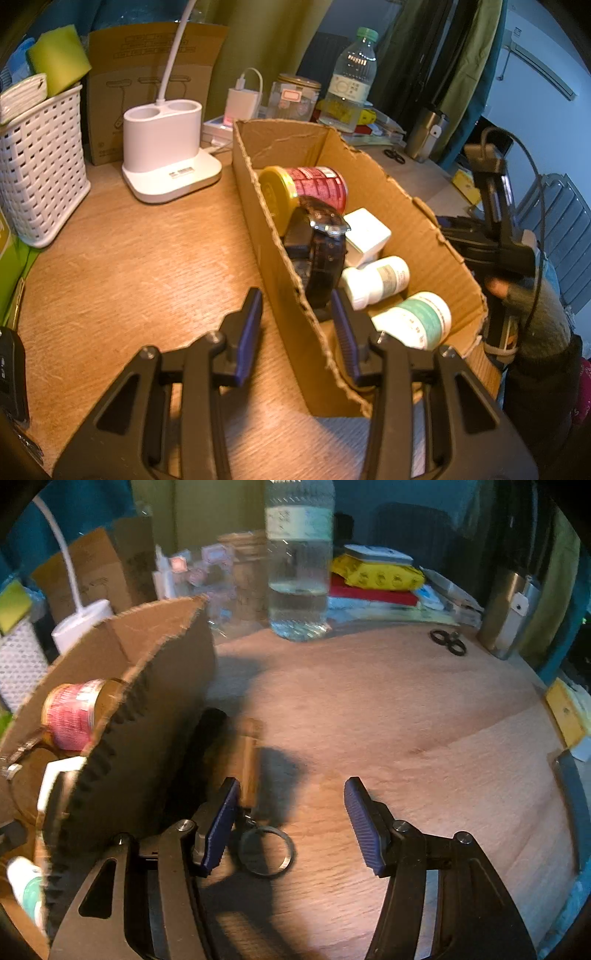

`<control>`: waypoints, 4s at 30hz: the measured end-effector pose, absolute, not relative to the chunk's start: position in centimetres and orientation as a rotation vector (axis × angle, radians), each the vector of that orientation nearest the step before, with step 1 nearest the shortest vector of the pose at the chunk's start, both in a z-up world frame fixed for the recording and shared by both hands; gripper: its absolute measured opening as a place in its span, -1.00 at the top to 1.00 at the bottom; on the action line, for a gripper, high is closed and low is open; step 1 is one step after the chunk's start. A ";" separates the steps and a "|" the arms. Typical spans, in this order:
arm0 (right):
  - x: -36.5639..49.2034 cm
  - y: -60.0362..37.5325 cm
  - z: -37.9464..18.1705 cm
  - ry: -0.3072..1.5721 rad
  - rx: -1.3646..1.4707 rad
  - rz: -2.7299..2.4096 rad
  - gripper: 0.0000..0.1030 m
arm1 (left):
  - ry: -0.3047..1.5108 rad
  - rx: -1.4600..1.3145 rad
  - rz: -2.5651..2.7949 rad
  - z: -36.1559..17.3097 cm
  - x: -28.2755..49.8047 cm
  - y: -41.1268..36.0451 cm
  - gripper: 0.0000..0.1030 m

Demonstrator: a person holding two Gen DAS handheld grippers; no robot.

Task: Organize rigid objects
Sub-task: 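Move the right tool back to the keychain with ring, then close the right tool on the keychain tag and lift it, then carry the keychain over the box with the right tool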

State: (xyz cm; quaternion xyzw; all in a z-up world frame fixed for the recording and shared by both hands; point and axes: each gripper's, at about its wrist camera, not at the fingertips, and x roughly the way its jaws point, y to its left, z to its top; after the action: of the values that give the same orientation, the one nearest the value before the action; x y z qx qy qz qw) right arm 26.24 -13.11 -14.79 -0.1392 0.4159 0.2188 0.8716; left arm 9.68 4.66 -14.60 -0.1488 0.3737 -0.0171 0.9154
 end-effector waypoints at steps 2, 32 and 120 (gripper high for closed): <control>26.4 -13.4 -14.8 0.865 -0.295 0.439 -0.20 | 0.769 -0.307 -0.035 -14.6 9.7 4.7 0.21; 27.9 -12.2 -14.8 0.873 -0.287 0.523 0.33 | 0.769 -0.306 -0.035 -14.6 9.7 4.8 0.21; 16.4 -6.0 -3.2 0.511 -0.377 0.698 0.85 | 0.770 -0.306 -0.035 -14.6 9.7 4.8 0.21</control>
State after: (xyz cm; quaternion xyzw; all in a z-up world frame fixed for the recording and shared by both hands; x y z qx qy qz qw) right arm 16.45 -6.00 -3.24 -0.1815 0.2461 0.3361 0.8908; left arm 9.68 4.78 -14.57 -0.1487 0.3739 -0.0172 0.9153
